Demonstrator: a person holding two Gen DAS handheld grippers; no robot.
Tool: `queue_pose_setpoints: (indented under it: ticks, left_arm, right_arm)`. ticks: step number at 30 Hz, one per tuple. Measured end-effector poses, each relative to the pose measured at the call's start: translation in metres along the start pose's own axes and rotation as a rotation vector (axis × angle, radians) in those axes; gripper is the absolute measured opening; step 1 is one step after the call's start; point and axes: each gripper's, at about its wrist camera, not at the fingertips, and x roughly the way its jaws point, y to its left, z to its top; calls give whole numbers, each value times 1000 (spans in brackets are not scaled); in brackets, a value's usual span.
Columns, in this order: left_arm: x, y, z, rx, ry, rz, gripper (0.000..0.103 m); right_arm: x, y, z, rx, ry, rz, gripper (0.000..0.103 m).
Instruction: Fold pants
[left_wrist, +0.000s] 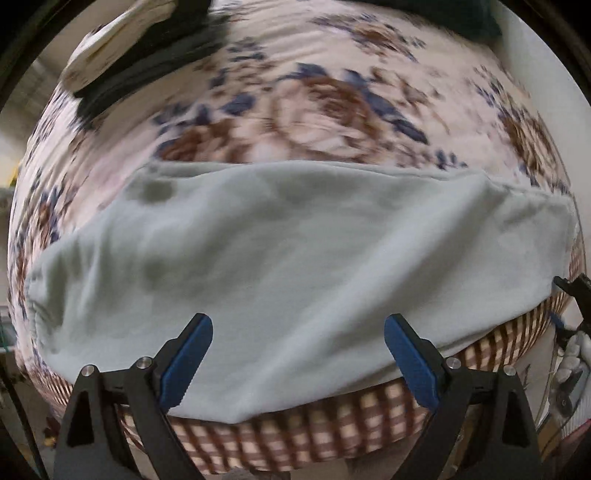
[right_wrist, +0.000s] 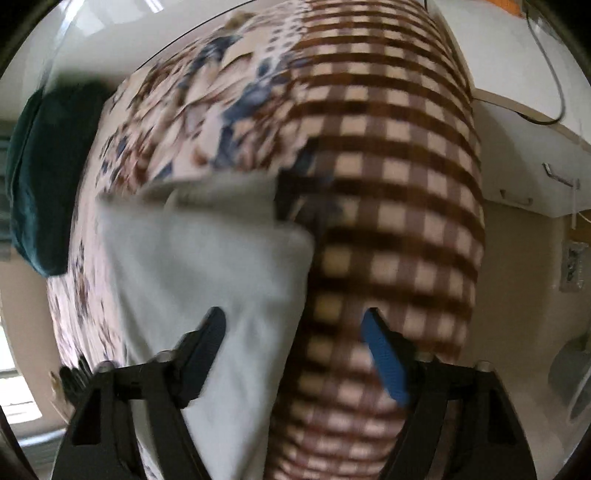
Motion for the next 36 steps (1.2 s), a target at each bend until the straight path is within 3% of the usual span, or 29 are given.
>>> queue_pose_setpoints:
  ticks: [1, 2, 6, 11, 12, 14, 16, 18, 20, 22, 24, 26, 28, 31, 36]
  left_arm:
    - [5, -14, 4, 12, 19, 11, 95]
    - [7, -25, 7, 15, 34, 15, 95]
    - [20, -63, 21, 16, 83, 19, 95]
    - [21, -101, 32, 42, 67, 19, 95]
    - [20, -107, 34, 47, 68, 18, 95]
    - [19, -117, 36, 46, 65, 7, 95]
    - [19, -121, 36, 41, 61, 0, 95]
    - [15, -116, 34, 22, 53, 1, 95]
    - [13, -107, 31, 0, 39, 4, 95]
    - [11, -86, 28, -38, 21, 26, 95]
    - [10, -58, 23, -88, 9, 53, 95]
    - [11, -24, 18, -149, 10, 77, 95]
    - [14, 25, 14, -234, 15, 99, 95]
    - [21, 87, 16, -326, 21, 130, 95]
    - [36, 200, 27, -480, 42, 167, 95]
  right_arm:
    - [4, 0, 7, -14, 15, 15, 20]
    - [7, 1, 11, -35, 33, 21, 12]
    - [-16, 28, 24, -186, -12, 64, 8]
    - [-40, 66, 45, -338, -90, 115, 8]
    - [-30, 70, 52, -360, -57, 111, 8]
    - [-1, 67, 62, -367, 30, -2, 8]
    - [16, 50, 67, -328, 109, -26, 11]
    - [28, 33, 71, -263, 196, -27, 23]
    - [21, 30, 70, -254, 194, -46, 47]
    - [9, 42, 62, -315, 163, -81, 57]
    - [-10, 70, 40, -419, 144, -90, 64]
    - [-18, 110, 9, -558, 153, -87, 78]
    - [-15, 154, -28, -705, 197, -87, 78]
    - [5, 217, -96, -867, 351, -33, 78]
    - [56, 330, -244, -1060, 646, 118, 78]
